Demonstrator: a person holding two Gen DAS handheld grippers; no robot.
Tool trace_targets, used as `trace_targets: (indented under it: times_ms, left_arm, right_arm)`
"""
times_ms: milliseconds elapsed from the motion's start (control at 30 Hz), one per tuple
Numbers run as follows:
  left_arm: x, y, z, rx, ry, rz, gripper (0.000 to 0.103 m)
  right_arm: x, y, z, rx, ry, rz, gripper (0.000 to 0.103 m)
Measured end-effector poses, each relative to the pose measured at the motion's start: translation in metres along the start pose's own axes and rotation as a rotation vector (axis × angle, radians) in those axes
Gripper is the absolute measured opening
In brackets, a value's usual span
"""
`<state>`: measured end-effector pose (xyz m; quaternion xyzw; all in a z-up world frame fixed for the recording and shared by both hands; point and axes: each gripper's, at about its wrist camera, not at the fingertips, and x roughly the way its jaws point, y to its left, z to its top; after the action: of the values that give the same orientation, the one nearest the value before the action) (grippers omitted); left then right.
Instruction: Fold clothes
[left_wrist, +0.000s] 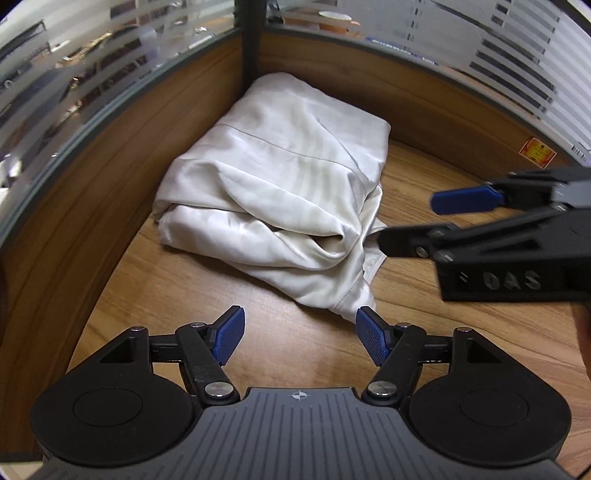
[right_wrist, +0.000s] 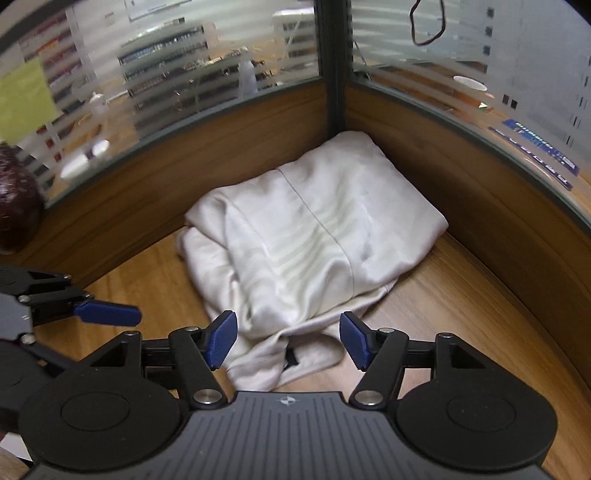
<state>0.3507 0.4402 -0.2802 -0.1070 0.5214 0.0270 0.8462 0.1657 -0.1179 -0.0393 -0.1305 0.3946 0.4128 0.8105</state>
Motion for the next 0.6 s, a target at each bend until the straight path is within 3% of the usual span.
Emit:
trace_targets:
  times_ms: [467,600]
  left_arm:
    - [-0.085,-0.039,-0.067,-0.144,-0.060,0.123,0.093]
    - [-0.103,-0.059,-0.091,-0.176,-0.057,0.153,0.100]
  right_arm:
    - [-0.123,0.011,-0.077,0.031,-0.093,-0.020,0.100]
    - [-0.154,0.009,-0.104,0.046,-0.107,-0.026,0.102]
